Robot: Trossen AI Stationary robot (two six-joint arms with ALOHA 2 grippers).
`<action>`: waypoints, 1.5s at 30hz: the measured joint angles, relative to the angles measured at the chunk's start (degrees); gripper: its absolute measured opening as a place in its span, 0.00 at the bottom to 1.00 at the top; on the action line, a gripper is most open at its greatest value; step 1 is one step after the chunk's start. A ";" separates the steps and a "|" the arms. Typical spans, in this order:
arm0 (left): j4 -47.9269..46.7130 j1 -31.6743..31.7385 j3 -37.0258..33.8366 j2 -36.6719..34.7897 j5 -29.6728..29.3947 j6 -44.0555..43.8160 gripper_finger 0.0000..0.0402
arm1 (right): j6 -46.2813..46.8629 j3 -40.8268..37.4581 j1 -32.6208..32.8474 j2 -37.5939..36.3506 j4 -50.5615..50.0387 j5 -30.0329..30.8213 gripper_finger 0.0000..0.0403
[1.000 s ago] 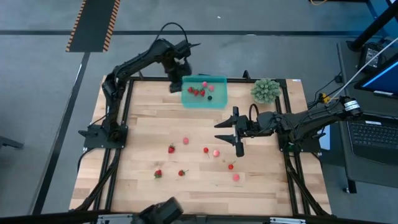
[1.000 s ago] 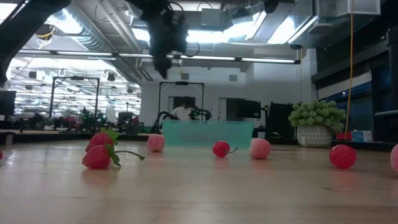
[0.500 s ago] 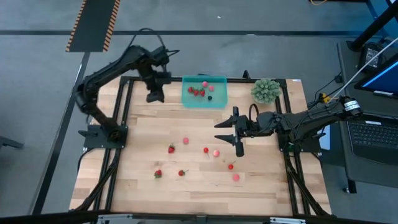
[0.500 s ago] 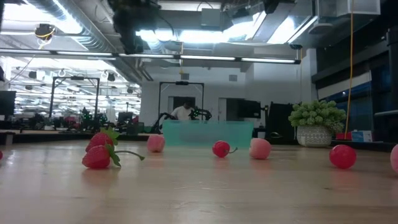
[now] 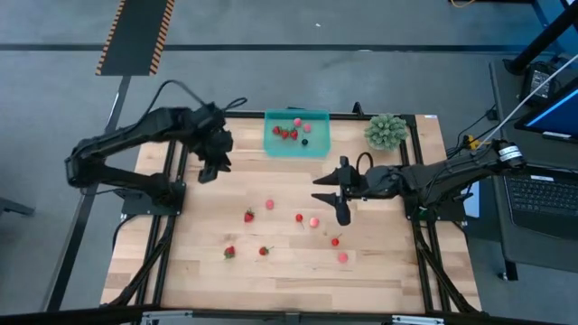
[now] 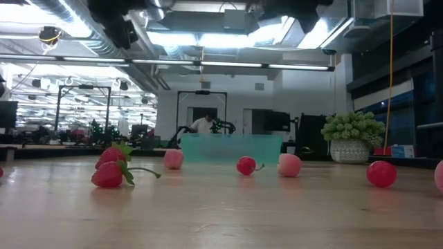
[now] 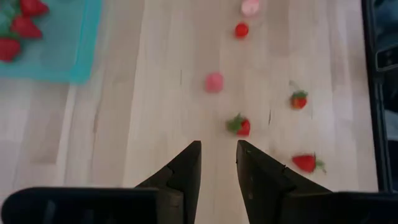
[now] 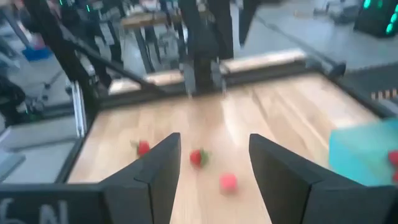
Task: Pick and placing Produce into tupperware
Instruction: Put the apricot into the blue basket
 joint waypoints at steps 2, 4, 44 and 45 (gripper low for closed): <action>4.10 -2.23 -2.55 -2.72 -0.48 -2.55 0.23 | -0.65 0.00 0.02 0.20 -1.04 -0.03 0.48; 7.35 -4.21 -5.01 -4.78 -1.15 -4.84 0.24 | -0.69 0.00 0.00 0.64 -1.00 -0.01 0.50; 18.09 -23.45 -8.77 -4.55 -6.44 -5.85 0.52 | 14.15 0.00 1.30 18.64 -13.04 -9.66 0.77; 18.99 -23.44 -8.77 -4.55 -7.26 -5.84 0.52 | 14.31 0.00 1.12 19.23 -13.21 -9.67 0.77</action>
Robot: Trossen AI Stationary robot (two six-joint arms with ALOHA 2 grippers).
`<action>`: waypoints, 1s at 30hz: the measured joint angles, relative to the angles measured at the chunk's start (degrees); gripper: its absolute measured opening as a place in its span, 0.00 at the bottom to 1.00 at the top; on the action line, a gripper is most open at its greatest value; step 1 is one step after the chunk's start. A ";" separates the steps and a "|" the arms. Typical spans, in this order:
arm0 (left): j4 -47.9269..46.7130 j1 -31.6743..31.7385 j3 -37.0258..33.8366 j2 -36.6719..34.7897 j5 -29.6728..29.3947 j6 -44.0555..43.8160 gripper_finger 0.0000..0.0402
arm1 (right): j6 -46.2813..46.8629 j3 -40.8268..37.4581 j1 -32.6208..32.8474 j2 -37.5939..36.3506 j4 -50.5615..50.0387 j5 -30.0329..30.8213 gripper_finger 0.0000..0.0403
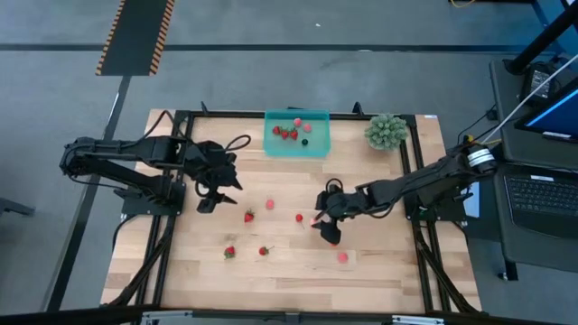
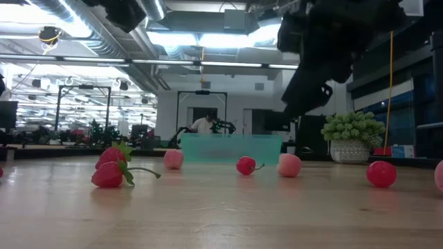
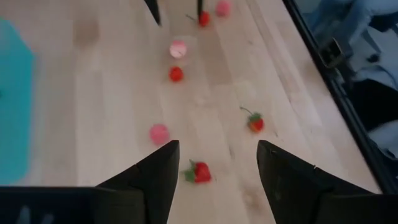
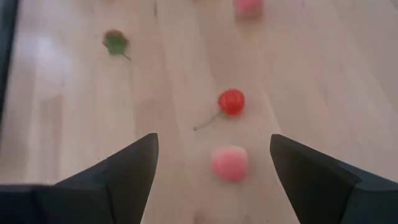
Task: Pick and placing Produce into tupperware
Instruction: Put the apricot into the blue basket
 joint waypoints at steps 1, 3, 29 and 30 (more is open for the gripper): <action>0.78 0.01 0.00 0.00 -0.71 0.01 0.52 | 0.34 0.00 -0.11 0.46 -0.06 0.00 0.77; 1.98 0.01 0.00 0.00 -1.41 0.01 0.52 | 1.16 0.00 -0.19 1.55 -0.54 0.02 0.77; 1.96 0.01 0.00 0.00 -4.63 0.10 0.52 | -6.23 2.13 -0.05 12.35 0.01 -0.20 0.77; 1.96 0.01 0.00 0.00 -4.63 0.10 0.52 | -6.17 2.12 -0.05 12.93 0.29 -0.20 0.77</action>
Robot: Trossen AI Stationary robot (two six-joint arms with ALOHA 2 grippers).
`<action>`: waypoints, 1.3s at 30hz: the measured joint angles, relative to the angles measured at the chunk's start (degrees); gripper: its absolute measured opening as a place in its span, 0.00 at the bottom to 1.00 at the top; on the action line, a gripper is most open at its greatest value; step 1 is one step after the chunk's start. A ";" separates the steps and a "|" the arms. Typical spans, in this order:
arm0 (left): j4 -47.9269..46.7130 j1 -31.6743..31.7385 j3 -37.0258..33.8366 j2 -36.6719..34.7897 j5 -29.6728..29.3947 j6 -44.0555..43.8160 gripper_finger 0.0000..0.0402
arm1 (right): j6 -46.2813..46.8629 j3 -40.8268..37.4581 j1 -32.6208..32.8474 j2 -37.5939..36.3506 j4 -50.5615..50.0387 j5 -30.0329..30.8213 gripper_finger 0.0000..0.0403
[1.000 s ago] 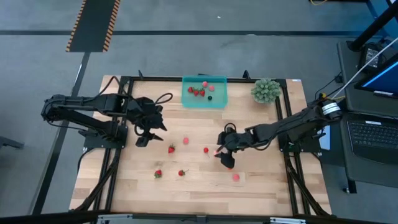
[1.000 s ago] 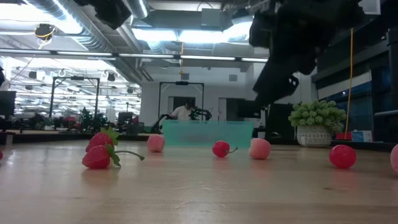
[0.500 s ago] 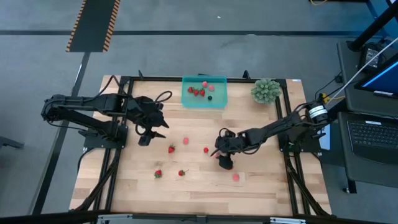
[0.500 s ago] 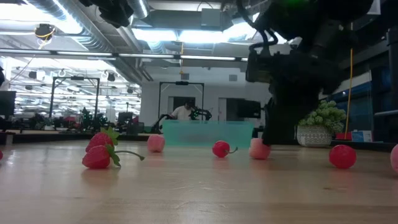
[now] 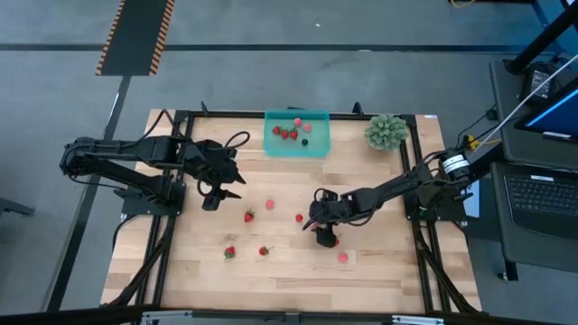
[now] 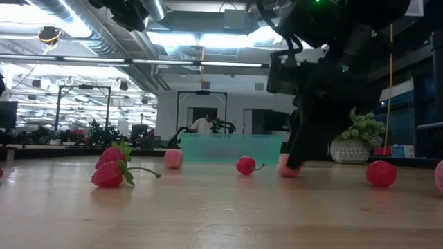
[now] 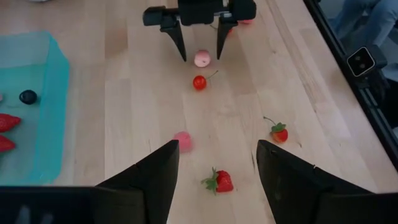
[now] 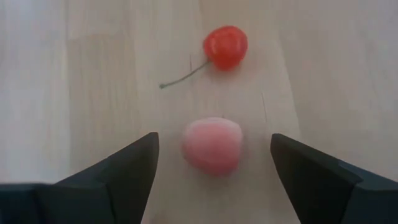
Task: Pick and placing Produce into tupperware
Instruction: Put the apricot into the blue basket
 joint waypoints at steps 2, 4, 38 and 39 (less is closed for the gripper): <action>0.00 0.00 0.00 0.02 0.00 0.00 0.52 | -0.08 0.00 0.00 1.14 0.70 0.06 0.77; 0.00 0.00 0.00 0.00 0.00 0.00 0.52 | -0.15 0.04 0.04 1.51 0.76 0.34 0.77; 2.33 0.02 0.00 0.02 -0.02 0.34 0.52 | -11.34 16.95 -1.60 1.78 -12.73 7.60 0.26; 2.34 0.01 0.00 0.02 -0.02 0.35 0.52 | -13.14 19.22 -2.21 1.78 -15.19 8.55 0.26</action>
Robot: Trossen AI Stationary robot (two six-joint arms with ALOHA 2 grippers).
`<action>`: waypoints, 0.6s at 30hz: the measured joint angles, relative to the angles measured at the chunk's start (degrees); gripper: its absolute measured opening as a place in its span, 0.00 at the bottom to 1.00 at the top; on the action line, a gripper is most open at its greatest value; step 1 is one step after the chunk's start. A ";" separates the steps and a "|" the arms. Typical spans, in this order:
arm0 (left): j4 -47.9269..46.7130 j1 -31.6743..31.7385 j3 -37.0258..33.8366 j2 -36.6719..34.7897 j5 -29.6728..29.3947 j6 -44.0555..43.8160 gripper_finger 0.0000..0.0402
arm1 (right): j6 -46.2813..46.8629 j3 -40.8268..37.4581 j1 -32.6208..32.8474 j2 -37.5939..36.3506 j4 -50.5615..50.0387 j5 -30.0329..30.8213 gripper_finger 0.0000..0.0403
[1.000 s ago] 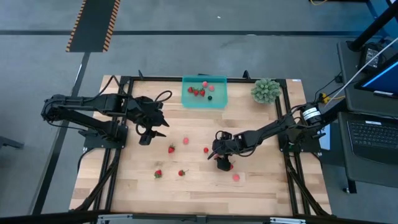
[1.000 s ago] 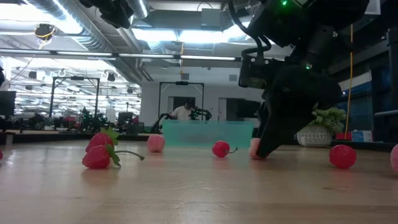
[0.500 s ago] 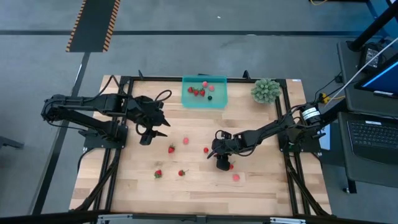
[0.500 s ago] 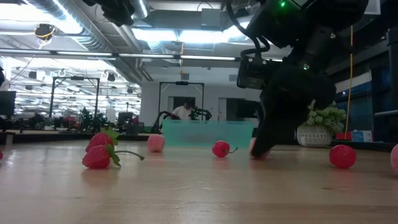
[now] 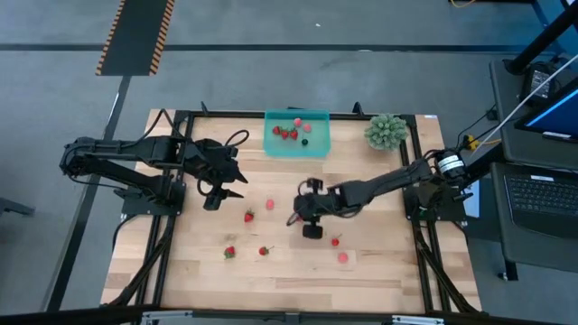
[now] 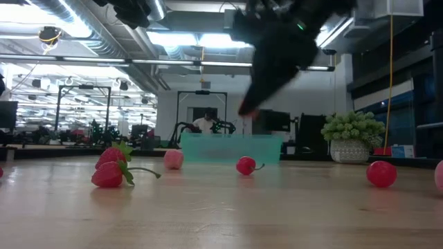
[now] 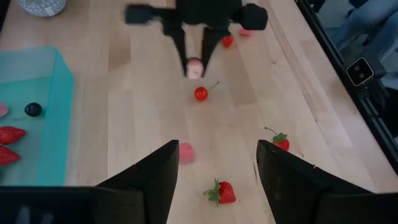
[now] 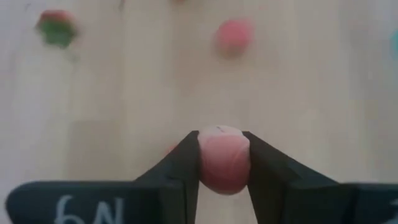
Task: Pick and placing Produce into tupperware
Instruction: Put the apricot into the blue basket
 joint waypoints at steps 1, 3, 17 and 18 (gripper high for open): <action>0.00 0.02 0.00 0.00 0.00 0.00 0.52 | -1.94 2.27 -0.68 0.00 -2.19 0.97 0.26; -0.02 0.01 0.00 0.00 0.00 0.00 0.52 | -6.00 6.70 -2.54 -0.04 -6.45 3.06 0.25; 0.05 0.00 0.00 0.00 0.00 0.06 0.52 | -11.31 19.58 -29.51 0.15 -17.88 -5.73 0.26; 0.18 0.02 0.00 0.00 0.00 0.16 0.52 | -8.56 19.60 -31.63 0.39 -17.60 -6.60 0.26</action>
